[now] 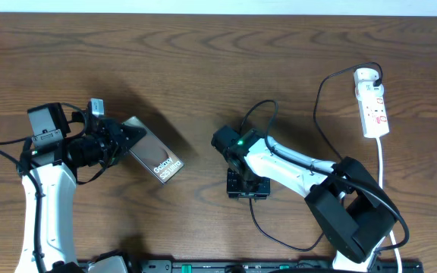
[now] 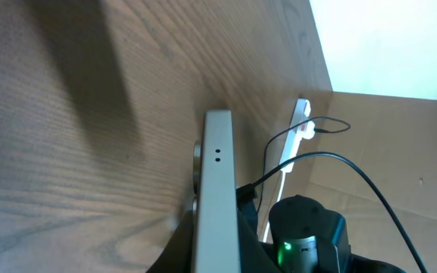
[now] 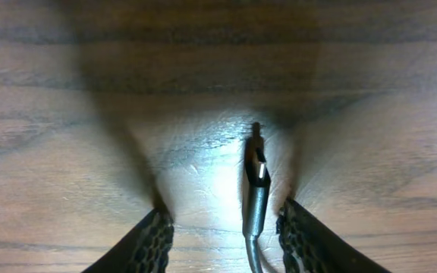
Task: Plug charger to phone and switch on socket
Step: 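Lower the right gripper over the cable's connector end, then close the right gripper on the cable connector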
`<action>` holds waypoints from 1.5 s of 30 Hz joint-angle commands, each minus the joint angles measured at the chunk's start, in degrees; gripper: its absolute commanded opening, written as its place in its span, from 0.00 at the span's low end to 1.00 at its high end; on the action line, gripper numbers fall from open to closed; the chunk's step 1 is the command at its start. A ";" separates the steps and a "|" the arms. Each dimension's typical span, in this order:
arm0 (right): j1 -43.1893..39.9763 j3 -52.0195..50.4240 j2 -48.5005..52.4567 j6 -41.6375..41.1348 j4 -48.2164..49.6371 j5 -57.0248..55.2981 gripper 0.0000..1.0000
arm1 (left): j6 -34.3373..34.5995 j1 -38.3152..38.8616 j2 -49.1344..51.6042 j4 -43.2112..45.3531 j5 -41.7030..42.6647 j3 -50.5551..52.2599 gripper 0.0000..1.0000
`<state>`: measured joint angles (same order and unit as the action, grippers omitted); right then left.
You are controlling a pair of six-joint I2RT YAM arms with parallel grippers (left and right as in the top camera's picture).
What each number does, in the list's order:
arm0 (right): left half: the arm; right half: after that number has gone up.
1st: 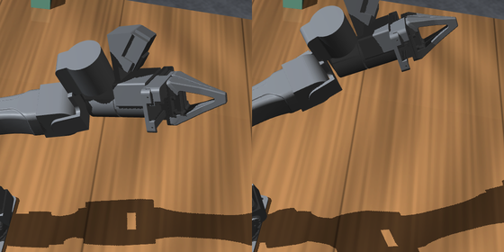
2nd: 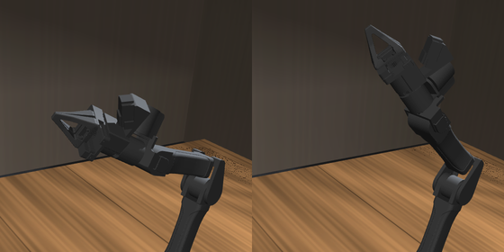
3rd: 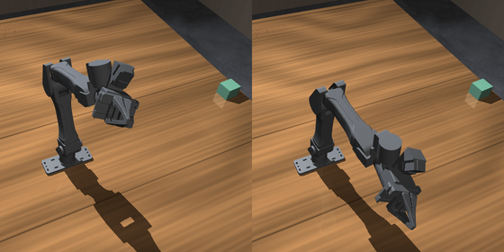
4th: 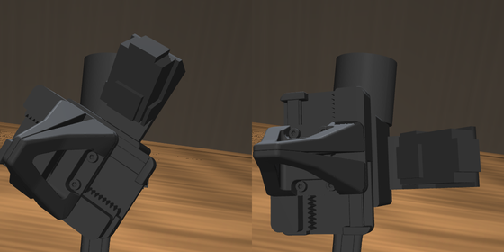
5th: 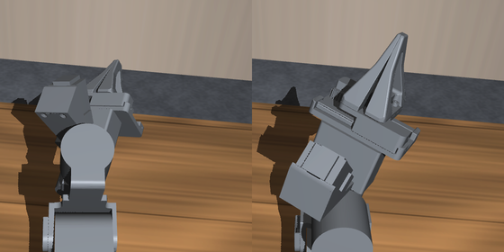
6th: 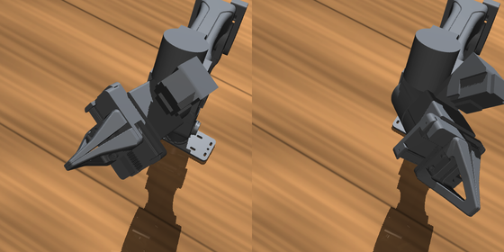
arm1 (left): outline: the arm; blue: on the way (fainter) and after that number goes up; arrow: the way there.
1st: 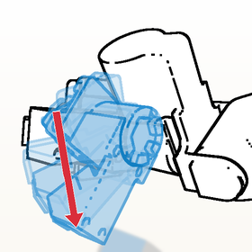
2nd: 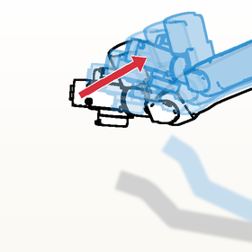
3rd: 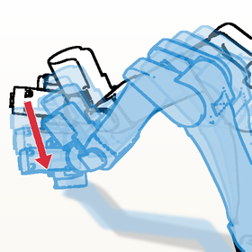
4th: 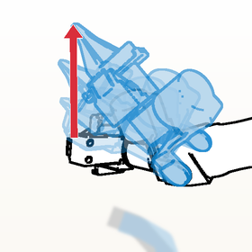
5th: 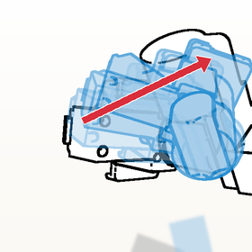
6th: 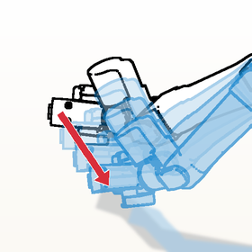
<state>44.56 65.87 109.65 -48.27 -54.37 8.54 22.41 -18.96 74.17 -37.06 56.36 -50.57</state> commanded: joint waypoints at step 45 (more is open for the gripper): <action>0.76 -2.25 2.05 -1.16 2.97 -2.60 0.01 | -0.81 0.20 -0.33 -0.22 0.96 -0.09 0.08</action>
<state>44.56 65.49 109.12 -49.41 -53.04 7.92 22.20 -18.96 74.17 -37.17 56.14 -50.57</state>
